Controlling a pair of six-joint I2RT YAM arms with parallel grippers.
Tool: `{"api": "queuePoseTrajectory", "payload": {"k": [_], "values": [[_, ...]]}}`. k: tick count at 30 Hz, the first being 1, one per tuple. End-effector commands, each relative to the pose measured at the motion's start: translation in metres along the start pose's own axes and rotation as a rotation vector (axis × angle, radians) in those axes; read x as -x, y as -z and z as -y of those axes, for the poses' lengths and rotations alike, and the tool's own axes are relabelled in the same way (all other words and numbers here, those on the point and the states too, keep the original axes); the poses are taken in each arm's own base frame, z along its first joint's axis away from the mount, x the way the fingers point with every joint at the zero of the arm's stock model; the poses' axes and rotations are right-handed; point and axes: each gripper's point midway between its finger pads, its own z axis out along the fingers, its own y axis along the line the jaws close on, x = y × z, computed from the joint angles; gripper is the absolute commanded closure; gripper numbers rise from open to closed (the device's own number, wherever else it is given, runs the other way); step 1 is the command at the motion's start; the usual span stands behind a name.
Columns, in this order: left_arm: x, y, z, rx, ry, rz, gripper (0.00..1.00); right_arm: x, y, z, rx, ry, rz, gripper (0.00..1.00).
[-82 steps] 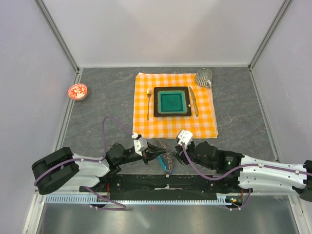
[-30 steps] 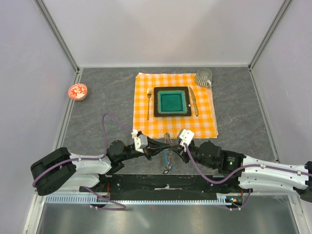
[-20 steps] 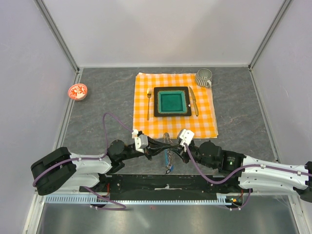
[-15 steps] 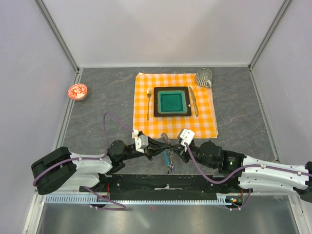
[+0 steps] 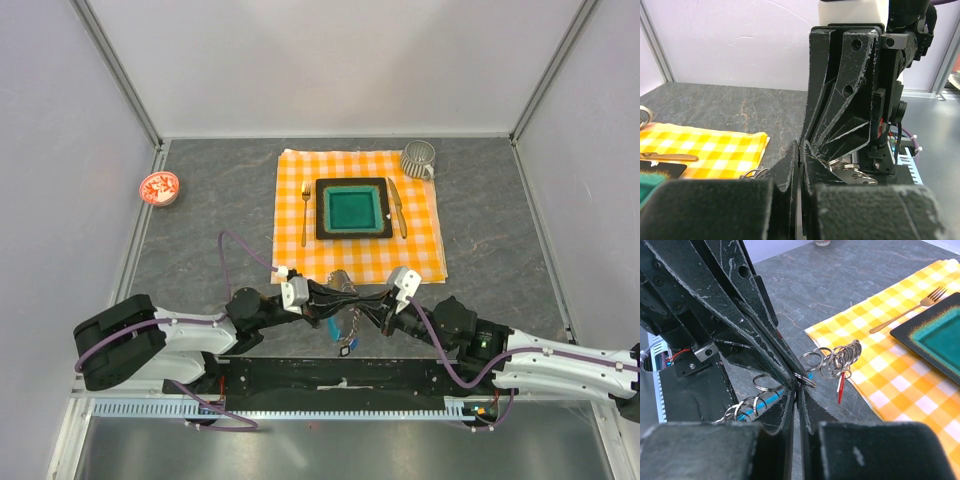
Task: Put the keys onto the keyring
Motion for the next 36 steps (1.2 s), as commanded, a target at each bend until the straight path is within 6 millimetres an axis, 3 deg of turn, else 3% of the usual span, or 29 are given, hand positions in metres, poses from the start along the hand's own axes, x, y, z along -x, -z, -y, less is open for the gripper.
{"api": "queuePoseTrajectory", "payload": {"k": [1,4,7,11,14,18,21,25,30,36], "values": [[0.078,-0.013,0.018,-0.078,-0.126,0.309,0.98,0.079,0.005,-0.043,0.217,-0.074,0.282,0.85],[0.077,-0.01,0.016,-0.061,-0.135,0.308,0.98,0.073,0.001,-0.048,0.234,-0.043,0.209,0.77],[0.077,-0.005,0.013,-0.033,-0.144,0.308,0.98,0.053,-0.001,-0.045,0.22,-0.013,0.101,0.68],[0.08,0.004,0.01,0.001,-0.154,0.317,0.98,0.04,0.003,-0.017,0.068,0.004,0.006,0.64],[0.083,0.011,0.008,0.02,-0.161,0.326,0.98,0.048,0.014,-0.005,0.011,0.016,0.012,0.61],[0.089,0.019,0.011,0.02,-0.168,0.342,0.98,0.041,0.028,0.022,-0.128,0.036,-0.05,0.58],[0.088,0.021,0.014,0.008,-0.169,0.338,0.98,0.042,0.034,0.03,-0.169,0.06,-0.073,0.57],[0.091,0.024,0.016,0.001,-0.171,0.34,0.98,0.045,0.034,0.029,-0.154,0.105,-0.081,0.55],[0.086,0.024,0.019,-0.017,-0.166,0.312,0.98,0.024,0.019,0.026,-0.128,0.154,-0.177,0.54],[0.066,0.033,0.019,-0.008,-0.146,0.256,0.98,0.001,-0.002,0.012,-0.03,0.136,-0.241,0.54]]}}
